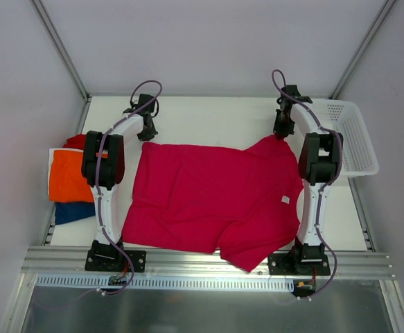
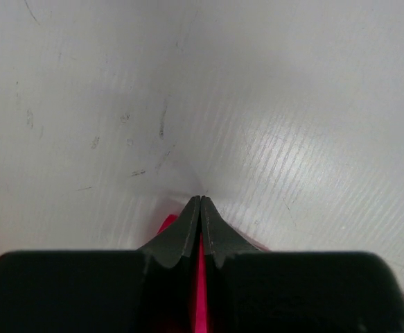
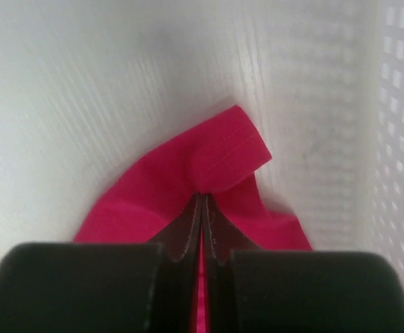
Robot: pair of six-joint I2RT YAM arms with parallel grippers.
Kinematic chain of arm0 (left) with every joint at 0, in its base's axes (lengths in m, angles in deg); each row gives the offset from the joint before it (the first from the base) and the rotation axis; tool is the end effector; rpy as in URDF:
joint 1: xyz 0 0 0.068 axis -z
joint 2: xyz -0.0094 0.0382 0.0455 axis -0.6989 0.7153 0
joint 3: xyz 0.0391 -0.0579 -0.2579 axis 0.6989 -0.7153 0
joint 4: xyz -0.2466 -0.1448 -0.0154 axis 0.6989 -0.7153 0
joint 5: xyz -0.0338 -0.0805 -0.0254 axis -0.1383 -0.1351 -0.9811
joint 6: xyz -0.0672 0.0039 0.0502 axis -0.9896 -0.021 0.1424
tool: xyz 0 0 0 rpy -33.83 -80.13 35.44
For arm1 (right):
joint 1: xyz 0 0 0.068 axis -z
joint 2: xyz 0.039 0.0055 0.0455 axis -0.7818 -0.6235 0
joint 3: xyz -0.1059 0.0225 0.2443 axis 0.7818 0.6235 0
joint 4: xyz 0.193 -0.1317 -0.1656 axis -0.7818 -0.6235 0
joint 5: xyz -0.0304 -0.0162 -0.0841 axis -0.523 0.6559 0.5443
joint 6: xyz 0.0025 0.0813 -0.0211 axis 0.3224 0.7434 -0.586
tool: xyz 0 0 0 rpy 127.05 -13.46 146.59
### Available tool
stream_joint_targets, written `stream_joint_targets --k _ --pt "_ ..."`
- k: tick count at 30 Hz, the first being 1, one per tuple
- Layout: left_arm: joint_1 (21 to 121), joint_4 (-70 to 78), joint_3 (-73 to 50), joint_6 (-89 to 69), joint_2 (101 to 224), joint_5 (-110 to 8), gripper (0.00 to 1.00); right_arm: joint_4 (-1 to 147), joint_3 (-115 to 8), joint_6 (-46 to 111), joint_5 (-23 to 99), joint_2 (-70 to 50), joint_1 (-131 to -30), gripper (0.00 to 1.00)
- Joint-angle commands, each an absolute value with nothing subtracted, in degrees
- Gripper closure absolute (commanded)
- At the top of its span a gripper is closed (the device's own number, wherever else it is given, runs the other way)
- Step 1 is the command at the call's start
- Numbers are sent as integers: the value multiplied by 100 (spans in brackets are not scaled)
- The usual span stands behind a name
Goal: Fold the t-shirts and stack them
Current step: Fold the tshirt
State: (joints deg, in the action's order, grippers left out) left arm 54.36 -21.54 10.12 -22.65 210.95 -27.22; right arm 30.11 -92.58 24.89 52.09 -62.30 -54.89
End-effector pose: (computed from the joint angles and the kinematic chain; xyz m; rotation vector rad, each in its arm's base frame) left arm 0.5099 -0.0704 0.1274 -0.4224 2.4230 0.0744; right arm 0.5410 0.0245 0.1401 -0.0584 2.6574 -0.1324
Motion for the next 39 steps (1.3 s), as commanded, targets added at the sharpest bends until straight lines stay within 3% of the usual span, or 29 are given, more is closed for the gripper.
stream_joint_targets --k 1,13,17,21,23,24,28,32,35,37,38,39 --pt "5400 -2284 1013 -2325 20553 -2535 100 3090 -9112 2376 5351 -5231 -5495 100" --pt "5409 -2284 144 -2343 19499 -2412 100 3177 -7971 2322 5492 -4087 -5530 100" --pt "5409 -2284 106 -2299 19655 -2342 100 3432 -7469 2375 5474 -3815 -5617 100" --pt "5409 -2337 405 -2263 20269 -2858 77 3433 -7398 2393 5466 -3858 -5670 100" --pt "5400 -2337 511 -2290 20420 -2921 53 3432 -7389 2393 5457 -3885 -5697 100" --pt "5409 -2328 538 -2316 20482 -2887 32 3432 -7380 2384 5466 -3885 -5714 100" --pt "5357 -2337 862 -2219 20903 -3157 25 3441 -7389 2384 5492 -3893 -5732 100" --pt "5234 -2337 960 -2298 21097 -3387 27 3450 -7397 2384 5466 -3894 -5741 100" --pt "5216 -2328 907 -2325 21054 -3449 39 3450 -7406 2367 5510 -3929 -5741 100" --pt "5216 -2328 890 -2325 21010 -3414 54 3450 -7406 2367 5510 -3946 -5749 100" --pt "5216 -2328 881 -2325 20983 -3388 81 3450 -7406 2367 5501 -3964 -5741 100" --pt "5216 -2328 846 -2316 20940 -3379 91 3467 -7406 2393 5501 -3973 -5741 100"
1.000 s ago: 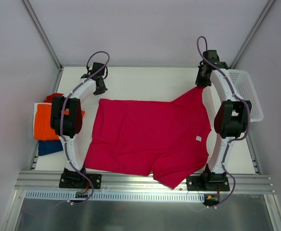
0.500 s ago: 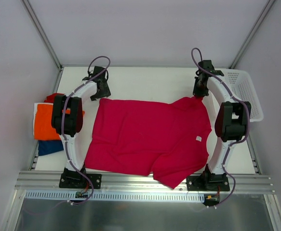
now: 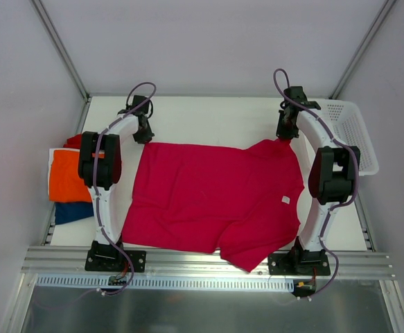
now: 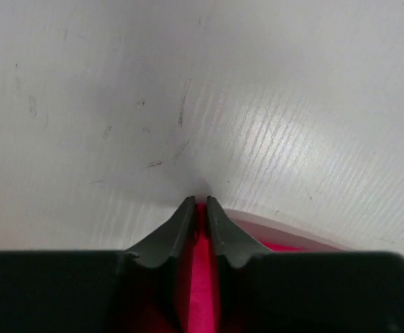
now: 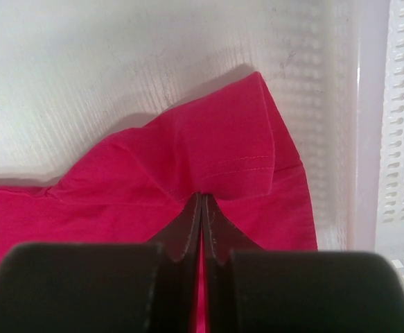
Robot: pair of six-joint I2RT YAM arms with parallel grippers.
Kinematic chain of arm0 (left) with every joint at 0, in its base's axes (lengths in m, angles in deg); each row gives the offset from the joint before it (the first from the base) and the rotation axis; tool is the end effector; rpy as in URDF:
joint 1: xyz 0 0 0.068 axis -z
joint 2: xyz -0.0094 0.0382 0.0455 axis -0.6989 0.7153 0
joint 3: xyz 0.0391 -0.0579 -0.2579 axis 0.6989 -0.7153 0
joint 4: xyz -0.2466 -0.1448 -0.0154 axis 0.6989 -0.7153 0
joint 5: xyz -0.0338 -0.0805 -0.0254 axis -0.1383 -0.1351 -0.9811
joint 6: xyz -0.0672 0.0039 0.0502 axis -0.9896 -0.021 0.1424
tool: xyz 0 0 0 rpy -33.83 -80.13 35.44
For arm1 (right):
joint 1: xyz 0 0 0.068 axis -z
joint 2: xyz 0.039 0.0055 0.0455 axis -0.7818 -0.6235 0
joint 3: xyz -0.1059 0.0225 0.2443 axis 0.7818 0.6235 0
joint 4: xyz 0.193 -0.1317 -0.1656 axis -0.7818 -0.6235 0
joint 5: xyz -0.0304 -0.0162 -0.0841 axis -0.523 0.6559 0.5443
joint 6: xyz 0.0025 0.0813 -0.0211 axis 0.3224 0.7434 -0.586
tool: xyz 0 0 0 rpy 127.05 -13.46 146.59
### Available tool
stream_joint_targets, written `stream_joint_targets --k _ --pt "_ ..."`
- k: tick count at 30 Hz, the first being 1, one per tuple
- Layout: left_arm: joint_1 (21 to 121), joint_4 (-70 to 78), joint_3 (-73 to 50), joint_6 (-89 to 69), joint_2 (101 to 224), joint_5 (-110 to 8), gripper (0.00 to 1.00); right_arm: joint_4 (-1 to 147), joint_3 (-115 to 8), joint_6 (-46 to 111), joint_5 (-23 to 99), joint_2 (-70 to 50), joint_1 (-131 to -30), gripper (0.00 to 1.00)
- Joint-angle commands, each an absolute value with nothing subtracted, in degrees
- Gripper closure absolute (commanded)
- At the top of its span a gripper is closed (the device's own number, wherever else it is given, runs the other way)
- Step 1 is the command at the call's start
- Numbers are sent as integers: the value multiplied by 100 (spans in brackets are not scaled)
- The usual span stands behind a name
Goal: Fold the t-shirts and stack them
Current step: Fold the tshirt
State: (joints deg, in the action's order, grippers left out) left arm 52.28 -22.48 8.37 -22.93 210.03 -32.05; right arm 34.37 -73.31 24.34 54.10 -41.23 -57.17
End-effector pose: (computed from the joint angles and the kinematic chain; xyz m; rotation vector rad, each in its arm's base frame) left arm 0.5038 -0.0568 0.1221 -0.4437 2.4724 -0.0006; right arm 0.4749 0.0370 0.2082 -0.0973 2.5470 -0.1565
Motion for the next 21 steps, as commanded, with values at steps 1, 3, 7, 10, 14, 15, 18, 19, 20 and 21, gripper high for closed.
stream_joint_targets --k 1,3,7,10,14,15,18,19,20,21 --pt "5216 -2337 837 -2307 20913 -3344 100 3468 -7406 2384 5492 -3990 -5749 100" --pt "5216 -2328 802 -2272 20878 -3309 100 3459 -7406 2393 5474 -4017 -5749 100" --pt "5207 -2337 661 -2272 20746 -3238 100 3459 -7380 2410 5474 -4043 -5767 100" --pt "5225 -2337 433 -2316 20527 -3098 100 3467 -7362 2402 5483 -4034 -5784 100" --pt "5242 -2328 -41 -2439 19930 -2808 100 3467 -7354 2410 5483 -3999 -5820 100" --pt "5242 -2320 -234 -2457 19659 -2790 100 3468 -7354 2419 5492 -3999 -5828 100" --pt "5251 -2328 -551 -2527 19175 -2781 100 3468 -7319 2446 5475 -3999 -5846 100" --pt "5251 -2328 -622 -2544 19077 -2764 100 3459 -7301 2454 5474 -3990 -5863 100" --pt "5260 -2328 -692 -2579 18989 -2729 100 3459 -7275 2454 5474 -3973 -5881 100" --pt "5268 -2320 -788 -2580 18831 -2694 100 3467 -7240 2463 5483 -3955 -5890 100"
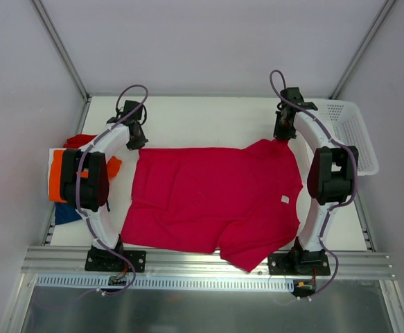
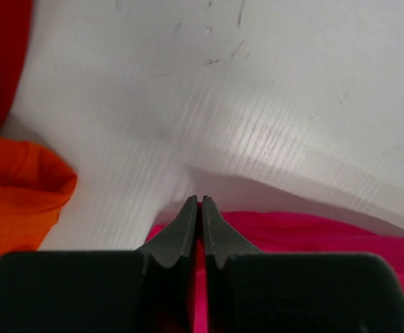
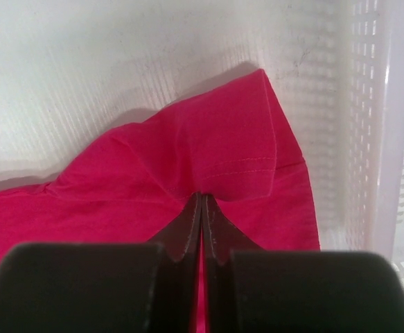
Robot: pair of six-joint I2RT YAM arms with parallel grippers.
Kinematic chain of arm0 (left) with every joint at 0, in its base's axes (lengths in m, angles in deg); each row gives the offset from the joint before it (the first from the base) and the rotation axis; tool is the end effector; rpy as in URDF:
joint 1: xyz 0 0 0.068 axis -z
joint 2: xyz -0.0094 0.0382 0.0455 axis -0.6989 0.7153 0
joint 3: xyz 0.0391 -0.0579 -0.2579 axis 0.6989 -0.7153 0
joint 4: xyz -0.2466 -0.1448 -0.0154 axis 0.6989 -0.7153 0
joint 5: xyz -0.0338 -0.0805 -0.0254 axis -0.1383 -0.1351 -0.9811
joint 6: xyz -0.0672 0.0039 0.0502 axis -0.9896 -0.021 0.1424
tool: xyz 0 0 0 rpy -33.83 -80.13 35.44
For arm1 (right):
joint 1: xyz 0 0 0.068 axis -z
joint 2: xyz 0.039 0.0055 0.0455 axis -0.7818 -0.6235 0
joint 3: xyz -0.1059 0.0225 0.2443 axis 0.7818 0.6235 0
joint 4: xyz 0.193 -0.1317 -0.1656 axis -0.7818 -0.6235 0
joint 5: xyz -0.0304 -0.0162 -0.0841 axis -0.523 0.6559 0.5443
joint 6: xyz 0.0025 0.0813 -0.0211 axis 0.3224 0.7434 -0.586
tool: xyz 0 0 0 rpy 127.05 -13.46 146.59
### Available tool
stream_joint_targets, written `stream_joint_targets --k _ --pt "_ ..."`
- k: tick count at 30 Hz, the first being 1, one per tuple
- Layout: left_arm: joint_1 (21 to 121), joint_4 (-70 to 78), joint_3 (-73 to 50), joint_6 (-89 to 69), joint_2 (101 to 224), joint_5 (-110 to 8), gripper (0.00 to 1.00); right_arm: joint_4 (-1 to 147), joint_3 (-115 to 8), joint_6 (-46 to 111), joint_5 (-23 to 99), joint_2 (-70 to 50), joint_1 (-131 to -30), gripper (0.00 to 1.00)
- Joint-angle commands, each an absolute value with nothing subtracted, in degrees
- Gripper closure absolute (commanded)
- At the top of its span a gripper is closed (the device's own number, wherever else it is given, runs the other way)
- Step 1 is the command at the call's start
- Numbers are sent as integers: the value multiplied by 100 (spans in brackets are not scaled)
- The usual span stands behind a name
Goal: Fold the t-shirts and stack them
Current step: Fold the tshirt
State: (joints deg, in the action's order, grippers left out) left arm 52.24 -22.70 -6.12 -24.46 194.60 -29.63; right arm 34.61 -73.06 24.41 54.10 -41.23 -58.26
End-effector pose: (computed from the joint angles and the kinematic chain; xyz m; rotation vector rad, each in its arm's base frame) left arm 0.4446 -0.0452 0.1574 -0.4913 2.4397 0.0345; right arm 0.4740 0.0460 0.2069 -0.1200 2.5455 -0.1487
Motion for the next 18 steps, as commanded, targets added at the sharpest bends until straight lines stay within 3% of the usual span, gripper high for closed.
stream_joint_targets --k 1,18 --pt "5277 -2319 -833 -2589 18769 -2658 100 3476 -7144 2463 5483 -3912 -5916 100" --pt "5541 -2153 -1562 -2694 17794 -2298 100 3591 -5694 2489 5580 -2225 -6171 100"
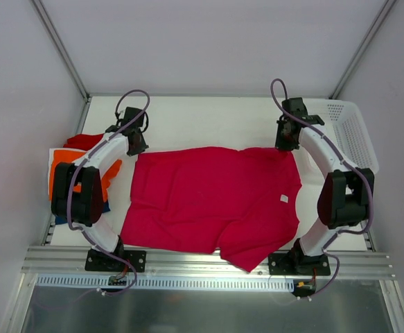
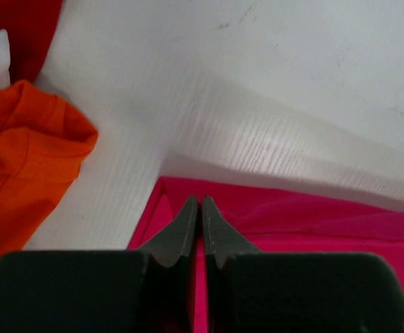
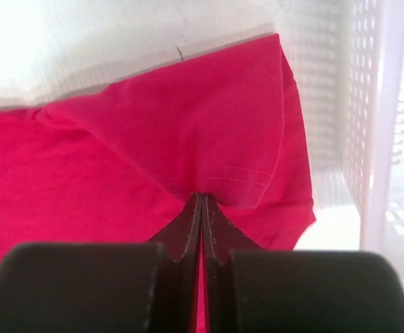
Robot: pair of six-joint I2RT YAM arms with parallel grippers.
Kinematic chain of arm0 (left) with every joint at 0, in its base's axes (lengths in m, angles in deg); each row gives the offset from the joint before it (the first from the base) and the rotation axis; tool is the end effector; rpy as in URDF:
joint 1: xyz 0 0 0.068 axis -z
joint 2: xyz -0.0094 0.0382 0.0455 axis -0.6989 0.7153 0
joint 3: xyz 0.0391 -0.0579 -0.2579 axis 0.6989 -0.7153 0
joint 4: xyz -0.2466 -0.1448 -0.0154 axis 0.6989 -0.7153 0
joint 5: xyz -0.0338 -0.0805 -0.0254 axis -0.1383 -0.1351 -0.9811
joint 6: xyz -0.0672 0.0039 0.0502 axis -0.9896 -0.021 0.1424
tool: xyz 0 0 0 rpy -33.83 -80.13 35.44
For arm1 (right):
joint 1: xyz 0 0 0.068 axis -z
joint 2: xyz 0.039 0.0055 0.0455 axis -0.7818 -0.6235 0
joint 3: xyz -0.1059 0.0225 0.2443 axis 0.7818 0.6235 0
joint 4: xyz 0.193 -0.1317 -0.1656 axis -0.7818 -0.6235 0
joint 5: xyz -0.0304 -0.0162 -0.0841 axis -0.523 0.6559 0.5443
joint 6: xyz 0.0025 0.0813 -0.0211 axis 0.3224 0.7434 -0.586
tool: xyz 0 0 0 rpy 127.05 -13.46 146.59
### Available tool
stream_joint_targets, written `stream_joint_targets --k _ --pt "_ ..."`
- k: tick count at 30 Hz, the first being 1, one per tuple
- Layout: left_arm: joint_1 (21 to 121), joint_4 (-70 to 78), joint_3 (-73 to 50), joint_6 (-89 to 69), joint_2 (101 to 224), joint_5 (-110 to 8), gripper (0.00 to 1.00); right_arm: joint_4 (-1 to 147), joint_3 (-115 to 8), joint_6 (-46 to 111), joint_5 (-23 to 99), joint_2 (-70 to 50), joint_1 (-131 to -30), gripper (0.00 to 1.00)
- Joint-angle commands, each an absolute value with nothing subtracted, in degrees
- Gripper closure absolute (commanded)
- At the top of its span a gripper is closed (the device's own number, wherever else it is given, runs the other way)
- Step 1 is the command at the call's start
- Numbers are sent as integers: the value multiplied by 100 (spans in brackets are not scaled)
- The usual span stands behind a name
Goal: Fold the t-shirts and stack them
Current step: Fold the tshirt
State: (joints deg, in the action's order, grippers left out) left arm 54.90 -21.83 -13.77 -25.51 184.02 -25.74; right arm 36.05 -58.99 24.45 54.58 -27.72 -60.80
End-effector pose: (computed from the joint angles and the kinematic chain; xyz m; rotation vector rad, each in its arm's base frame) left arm 0.4078 -0.0544 0.1879 -0.4808 2.3582 0.0564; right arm 0.4154 0.0571 0.2219 -0.1694 2.5250 -0.1394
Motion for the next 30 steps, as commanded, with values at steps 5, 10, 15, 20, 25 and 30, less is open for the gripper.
stream_joint_targets --k 5,10,15,20,25,30 --pt "5629 -2161 -1817 -2755 17389 -2192 100 3441 -5350 2507 5641 -1601 -6303 100" --pt "5682 -2170 -2248 -2940 16967 -2104 100 3327 -4920 2542 5720 -1099 -6400 100" --pt "5682 -2231 -2564 -2993 16756 -1973 100 3248 -4401 2718 5808 -485 -6487 100" --pt "5673 -2319 -2758 -3028 16598 -1876 100 3028 -4120 2788 5922 43 -6505 100" --pt "5682 -2355 -2793 -3063 16501 -1832 100 2695 -4154 2753 6098 517 -6514 100" --pt "5682 -2442 -2758 -3028 16711 -1902 100 2510 -4014 2753 6046 738 -6523 100"
